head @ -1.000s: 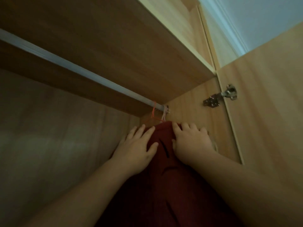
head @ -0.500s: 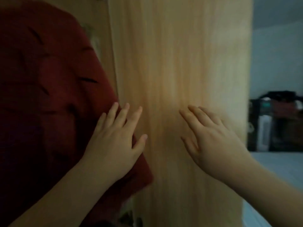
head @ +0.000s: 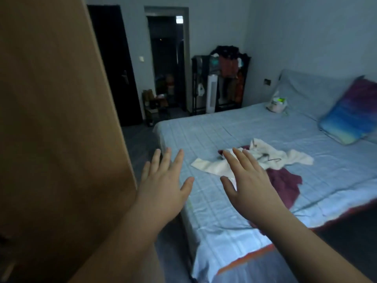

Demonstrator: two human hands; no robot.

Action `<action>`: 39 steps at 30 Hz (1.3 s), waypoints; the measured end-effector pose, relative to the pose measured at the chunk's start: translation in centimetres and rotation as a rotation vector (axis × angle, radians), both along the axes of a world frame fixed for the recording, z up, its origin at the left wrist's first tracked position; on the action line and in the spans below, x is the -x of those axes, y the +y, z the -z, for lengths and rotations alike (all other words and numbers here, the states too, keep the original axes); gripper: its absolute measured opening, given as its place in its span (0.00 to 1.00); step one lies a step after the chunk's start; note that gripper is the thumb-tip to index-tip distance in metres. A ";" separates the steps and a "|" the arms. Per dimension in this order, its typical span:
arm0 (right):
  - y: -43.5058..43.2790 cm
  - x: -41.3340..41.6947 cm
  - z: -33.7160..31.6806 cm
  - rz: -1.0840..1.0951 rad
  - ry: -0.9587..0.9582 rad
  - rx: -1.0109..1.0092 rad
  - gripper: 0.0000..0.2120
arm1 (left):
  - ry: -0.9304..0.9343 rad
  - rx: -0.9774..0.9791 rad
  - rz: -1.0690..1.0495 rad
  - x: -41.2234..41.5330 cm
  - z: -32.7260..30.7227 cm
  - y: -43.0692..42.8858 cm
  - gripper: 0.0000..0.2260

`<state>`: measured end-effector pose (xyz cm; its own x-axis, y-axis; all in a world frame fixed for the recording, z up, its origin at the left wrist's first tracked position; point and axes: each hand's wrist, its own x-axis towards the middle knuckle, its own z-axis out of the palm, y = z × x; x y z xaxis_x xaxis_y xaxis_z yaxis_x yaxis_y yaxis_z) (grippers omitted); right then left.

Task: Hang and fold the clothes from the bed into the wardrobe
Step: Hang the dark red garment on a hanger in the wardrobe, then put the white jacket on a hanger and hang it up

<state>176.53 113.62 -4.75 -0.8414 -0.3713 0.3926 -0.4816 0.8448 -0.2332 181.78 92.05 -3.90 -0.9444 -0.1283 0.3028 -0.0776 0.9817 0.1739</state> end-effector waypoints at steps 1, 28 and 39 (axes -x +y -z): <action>2.4 1.1 0.9 0.024 -0.017 -0.008 0.31 | -0.011 -0.017 0.017 1.6 0.9 2.2 0.33; 28.9 36.8 14.1 0.284 -0.372 -0.103 0.31 | -0.352 -0.062 0.212 44.1 18.3 27.9 0.32; 30.6 53.4 19.1 0.273 -0.556 -0.098 0.30 | -0.504 -0.093 0.215 59.1 23.8 29.5 0.32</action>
